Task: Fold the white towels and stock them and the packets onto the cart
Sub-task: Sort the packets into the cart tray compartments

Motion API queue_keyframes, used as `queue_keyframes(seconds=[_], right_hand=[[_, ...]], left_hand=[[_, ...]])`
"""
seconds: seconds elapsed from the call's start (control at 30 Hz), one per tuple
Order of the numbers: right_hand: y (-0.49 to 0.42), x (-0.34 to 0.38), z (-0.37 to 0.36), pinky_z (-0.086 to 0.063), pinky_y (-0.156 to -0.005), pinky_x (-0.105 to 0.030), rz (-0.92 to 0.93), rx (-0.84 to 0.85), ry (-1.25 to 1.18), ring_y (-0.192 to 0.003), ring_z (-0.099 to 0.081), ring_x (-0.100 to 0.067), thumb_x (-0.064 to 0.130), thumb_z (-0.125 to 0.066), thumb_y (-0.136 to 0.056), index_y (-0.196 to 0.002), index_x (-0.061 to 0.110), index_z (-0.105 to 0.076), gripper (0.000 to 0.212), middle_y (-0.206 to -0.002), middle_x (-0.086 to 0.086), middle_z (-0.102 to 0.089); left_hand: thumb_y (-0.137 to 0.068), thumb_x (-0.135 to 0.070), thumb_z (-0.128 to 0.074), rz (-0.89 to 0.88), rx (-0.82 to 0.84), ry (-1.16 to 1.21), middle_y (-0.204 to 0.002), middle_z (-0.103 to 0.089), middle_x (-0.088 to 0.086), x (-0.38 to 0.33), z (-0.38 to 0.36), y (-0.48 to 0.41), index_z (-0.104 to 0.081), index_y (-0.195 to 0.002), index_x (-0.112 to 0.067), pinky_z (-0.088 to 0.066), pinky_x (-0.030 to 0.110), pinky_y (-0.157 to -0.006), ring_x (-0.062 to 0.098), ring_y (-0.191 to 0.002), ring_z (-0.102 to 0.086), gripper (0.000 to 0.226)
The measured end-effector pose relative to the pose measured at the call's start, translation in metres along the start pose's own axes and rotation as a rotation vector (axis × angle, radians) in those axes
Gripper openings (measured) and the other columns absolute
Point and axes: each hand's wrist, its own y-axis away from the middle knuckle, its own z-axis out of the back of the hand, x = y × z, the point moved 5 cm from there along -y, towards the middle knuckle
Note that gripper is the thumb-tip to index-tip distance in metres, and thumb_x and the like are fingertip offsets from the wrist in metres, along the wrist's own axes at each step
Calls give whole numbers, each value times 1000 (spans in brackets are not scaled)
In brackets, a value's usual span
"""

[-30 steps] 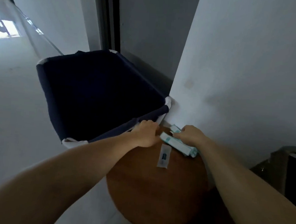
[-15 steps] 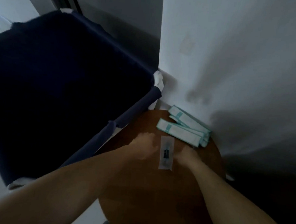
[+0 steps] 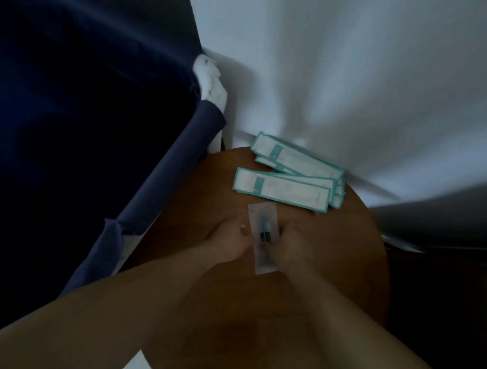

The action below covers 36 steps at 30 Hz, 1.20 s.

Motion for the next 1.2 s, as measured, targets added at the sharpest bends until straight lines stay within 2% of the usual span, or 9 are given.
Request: queue_keyframes(seconds=[0.13,0.23,0.27,0.3,0.47,0.6,0.73,1.0,1.2], right_hand=[[-5,6,-11,-50,-68,-32,36,38,-76,-92,-67,-27,31,-69,-88,-104,8,-64,28,-101,-11,-69],[-8,11,-5,-50,-61,-31,89,38,-280,-71,-63,-21,21,-72,-85,-69,17,-59,21,-70,-2,-62],[-7,12,-2,-46,-56,-28,114,44,-339,-63,-58,-15,18,-73,-84,-63,20,-53,29,-64,3,-56],[-6,12,1,-44,-53,-25,143,56,-378,-60,-54,-11,16,-75,-83,-61,19,-53,31,-61,5,-54],[-7,-7,9,-58,-80,-42,126,44,-604,-88,-69,-26,15,-72,-88,-99,3,-74,16,-94,-9,-73],[-17,-41,28,-53,-87,-42,-115,-333,-518,-96,-65,-27,23,-66,-90,-108,14,-69,20,-102,-8,-70],[-33,-67,31,-52,-86,-40,-347,-386,-727,-99,-66,-33,29,-74,-83,-105,13,-67,28,-106,-12,-70],[-72,-71,31,-57,-84,-53,-238,-323,-816,-90,-71,-35,36,-77,-75,-81,22,-66,19,-92,-10,-74],[-24,-62,36,-55,-79,-40,-225,-274,-687,-87,-68,-32,40,-73,-80,-69,21,-60,25,-86,-8,-72]], left_hand=[[-95,-23,-58,-7,-6,141,-107,-65,-4,-1,-1,-8,-63,-106,-23,-49,29,-80,14,-98,-61,11],[-86,-39,-61,43,-4,291,-115,-68,-1,2,-2,-17,-63,-116,-23,-52,36,-92,14,-101,-63,34],[-87,-41,-61,80,13,365,-113,-69,1,-1,-2,-18,-63,-113,-22,-54,48,-82,14,-98,-64,32],[-93,-36,-59,107,41,433,-109,-69,3,-6,-1,-15,-63,-110,-21,-43,29,-75,15,-94,-64,23],[-100,-19,-53,135,92,586,-109,-69,10,-13,-9,-19,-61,-118,-13,-55,36,-78,24,-96,-66,21],[-103,-27,-50,141,118,641,-108,-68,10,-13,-11,-17,-58,-110,-17,-50,31,-71,23,-98,-65,14],[-103,-27,-50,137,97,644,-107,-68,7,-9,-13,-15,-59,-104,-21,-49,32,-72,23,-98,-65,11],[-103,-29,-50,88,78,650,-104,-69,6,-17,-19,-11,-60,-105,-22,-51,34,-75,23,-97,-65,13],[-104,-25,-47,106,60,653,-108,-69,8,-16,-19,-1,-59,-118,-17,-50,36,-77,24,-98,-64,20]])
